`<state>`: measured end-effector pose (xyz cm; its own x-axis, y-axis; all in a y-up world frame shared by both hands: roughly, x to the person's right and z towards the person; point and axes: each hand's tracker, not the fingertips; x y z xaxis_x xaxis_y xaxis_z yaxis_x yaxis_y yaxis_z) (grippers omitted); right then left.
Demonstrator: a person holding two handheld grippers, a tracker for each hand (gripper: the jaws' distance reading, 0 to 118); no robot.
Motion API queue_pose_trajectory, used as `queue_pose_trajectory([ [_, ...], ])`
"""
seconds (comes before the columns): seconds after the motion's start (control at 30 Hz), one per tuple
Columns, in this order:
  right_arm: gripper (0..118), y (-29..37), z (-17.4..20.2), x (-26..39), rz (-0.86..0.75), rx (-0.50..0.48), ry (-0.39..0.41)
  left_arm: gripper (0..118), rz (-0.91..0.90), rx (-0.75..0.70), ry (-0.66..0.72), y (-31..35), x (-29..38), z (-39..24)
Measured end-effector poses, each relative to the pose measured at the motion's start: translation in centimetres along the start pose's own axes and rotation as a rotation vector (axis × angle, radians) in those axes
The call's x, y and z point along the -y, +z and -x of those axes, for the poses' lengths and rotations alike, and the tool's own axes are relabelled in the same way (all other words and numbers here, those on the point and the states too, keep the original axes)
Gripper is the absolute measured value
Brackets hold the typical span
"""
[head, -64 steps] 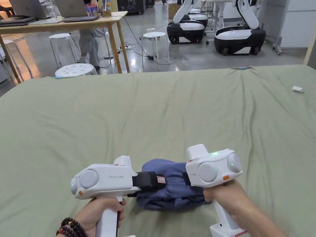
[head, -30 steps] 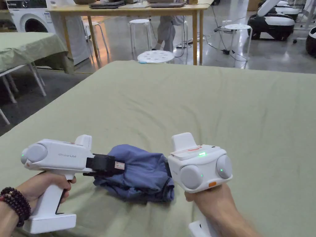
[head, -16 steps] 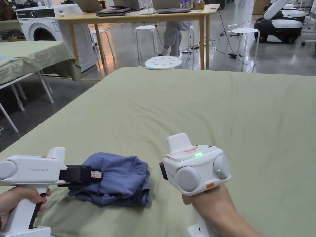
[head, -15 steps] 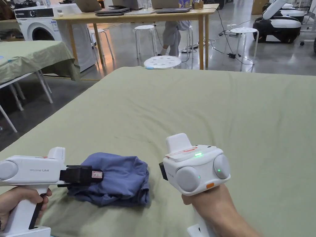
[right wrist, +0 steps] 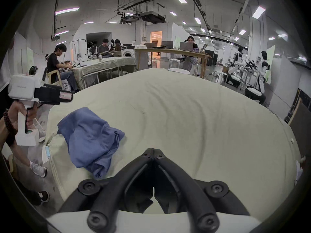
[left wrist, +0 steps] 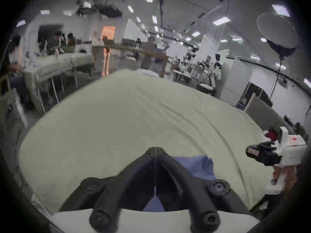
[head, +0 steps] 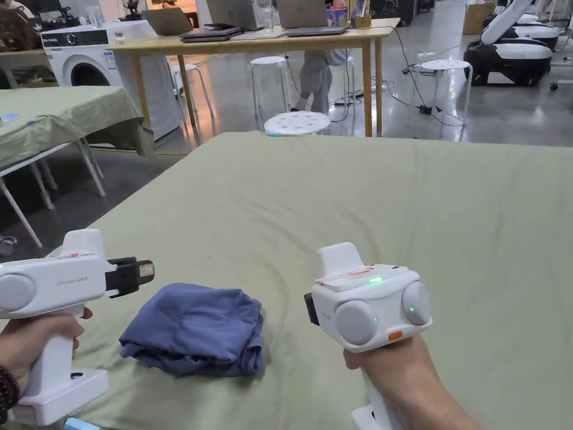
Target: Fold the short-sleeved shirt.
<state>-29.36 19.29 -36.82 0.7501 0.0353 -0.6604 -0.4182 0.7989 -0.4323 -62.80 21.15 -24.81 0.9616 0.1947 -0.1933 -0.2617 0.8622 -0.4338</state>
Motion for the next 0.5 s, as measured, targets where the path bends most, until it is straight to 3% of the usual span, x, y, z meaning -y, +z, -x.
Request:
queue_pose_trajectory([
  [0.13, 0, 2.5, -2.5, -0.5, -0.029, 0.03, -0.021, 0, -0.061, 0.024, 0.01, 0.3, -0.9, -6.2],
  [0.27, 0, 5.0, -6.3, -1.3, -0.072, 0.083, -0.049, 0, -0.138, -0.047, -0.058, -1.6, -1.7, -15.6],
  [0.5, 0, 11.4, -16.8, -1.7, -0.147, 0.278, -0.125, 0, -0.216, -0.036, -0.105, -5.8, -3.2, -33.1],
])
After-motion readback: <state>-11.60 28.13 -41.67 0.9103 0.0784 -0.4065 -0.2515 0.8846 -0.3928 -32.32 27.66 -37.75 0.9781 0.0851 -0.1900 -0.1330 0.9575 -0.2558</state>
